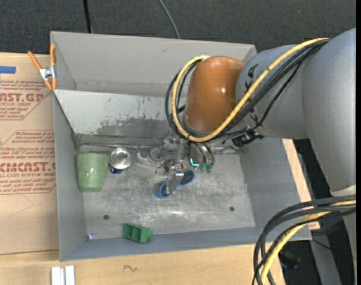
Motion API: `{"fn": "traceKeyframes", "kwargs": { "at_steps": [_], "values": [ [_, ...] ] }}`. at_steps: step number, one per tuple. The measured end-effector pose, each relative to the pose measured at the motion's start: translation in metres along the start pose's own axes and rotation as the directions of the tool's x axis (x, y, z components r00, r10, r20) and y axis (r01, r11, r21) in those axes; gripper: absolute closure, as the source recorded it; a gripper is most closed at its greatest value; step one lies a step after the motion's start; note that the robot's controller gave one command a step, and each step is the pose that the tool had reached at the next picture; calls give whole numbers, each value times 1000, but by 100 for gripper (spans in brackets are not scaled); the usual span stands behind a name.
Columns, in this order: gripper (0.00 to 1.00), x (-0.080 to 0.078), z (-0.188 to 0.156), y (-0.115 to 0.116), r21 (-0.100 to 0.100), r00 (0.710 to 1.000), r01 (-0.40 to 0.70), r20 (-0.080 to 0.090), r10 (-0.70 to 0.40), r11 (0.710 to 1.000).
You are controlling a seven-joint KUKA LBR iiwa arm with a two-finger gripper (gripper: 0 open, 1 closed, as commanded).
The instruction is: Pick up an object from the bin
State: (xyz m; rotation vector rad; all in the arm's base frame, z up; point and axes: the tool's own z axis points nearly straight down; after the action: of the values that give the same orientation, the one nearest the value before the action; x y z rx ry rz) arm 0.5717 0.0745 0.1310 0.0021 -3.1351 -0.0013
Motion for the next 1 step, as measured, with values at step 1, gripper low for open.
{"fn": "traceKeyframes", "kwargs": {
  "at_steps": [1],
  "values": [
    [0, -1, 47, -23, -9, 992, -128, 25, 128, 992]
  ]
}}
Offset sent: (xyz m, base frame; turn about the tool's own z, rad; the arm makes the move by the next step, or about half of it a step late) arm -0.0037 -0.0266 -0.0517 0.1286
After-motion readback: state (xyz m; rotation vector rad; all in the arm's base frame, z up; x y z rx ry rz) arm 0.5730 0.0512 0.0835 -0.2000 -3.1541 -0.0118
